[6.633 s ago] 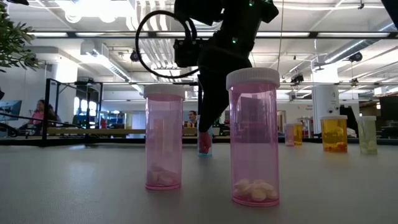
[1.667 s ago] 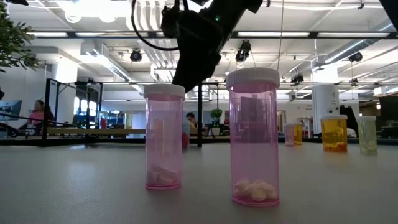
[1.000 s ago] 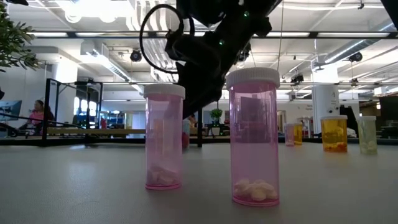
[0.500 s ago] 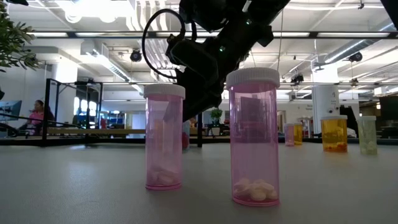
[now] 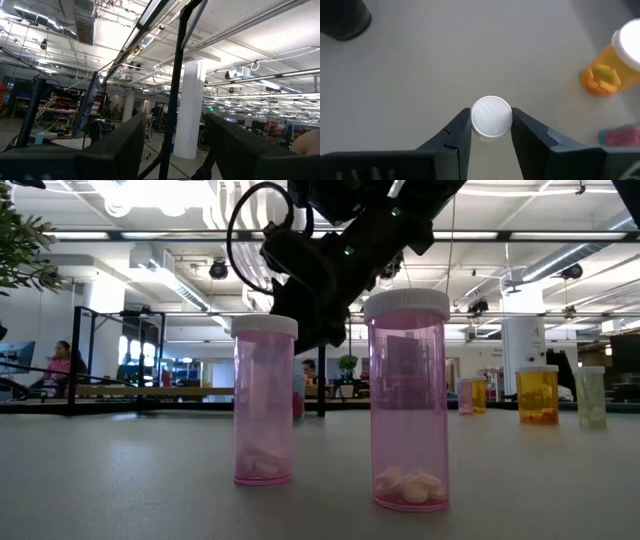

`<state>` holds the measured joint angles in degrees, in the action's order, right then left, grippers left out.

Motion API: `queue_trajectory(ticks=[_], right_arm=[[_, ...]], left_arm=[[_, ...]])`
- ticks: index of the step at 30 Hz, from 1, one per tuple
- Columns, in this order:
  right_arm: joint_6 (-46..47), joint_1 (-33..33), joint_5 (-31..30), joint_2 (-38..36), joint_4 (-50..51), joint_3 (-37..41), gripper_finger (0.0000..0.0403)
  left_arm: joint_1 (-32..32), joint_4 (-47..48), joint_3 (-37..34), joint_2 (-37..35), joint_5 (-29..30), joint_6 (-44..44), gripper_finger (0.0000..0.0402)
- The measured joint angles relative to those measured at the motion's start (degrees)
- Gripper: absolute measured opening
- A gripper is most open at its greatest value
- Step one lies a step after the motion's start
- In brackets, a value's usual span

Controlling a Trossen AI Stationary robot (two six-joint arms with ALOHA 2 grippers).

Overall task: Pick and place medicine bottles onto shelf by color
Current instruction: Move the middle yellow pill bottle to the middle of the table

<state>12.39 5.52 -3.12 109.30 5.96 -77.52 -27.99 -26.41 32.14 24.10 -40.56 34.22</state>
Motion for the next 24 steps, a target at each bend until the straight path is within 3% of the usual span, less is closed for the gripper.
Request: queue_trajectory(ticks=[7, 24], right_arm=[[-0.41, -1.77, -4.65, 0.00, -1.16, 0.00, 0.0123], [-0.45, -6.06, -4.43, 0.00, -1.57, 0.67, 0.0120]], left_arm=[[0.00, 0.00, 0.00, 0.00, 0.00, -0.02, 0.0193], [-0.01, -0.01, 0.00, 0.00, 0.00, -0.08, 0.0193]])
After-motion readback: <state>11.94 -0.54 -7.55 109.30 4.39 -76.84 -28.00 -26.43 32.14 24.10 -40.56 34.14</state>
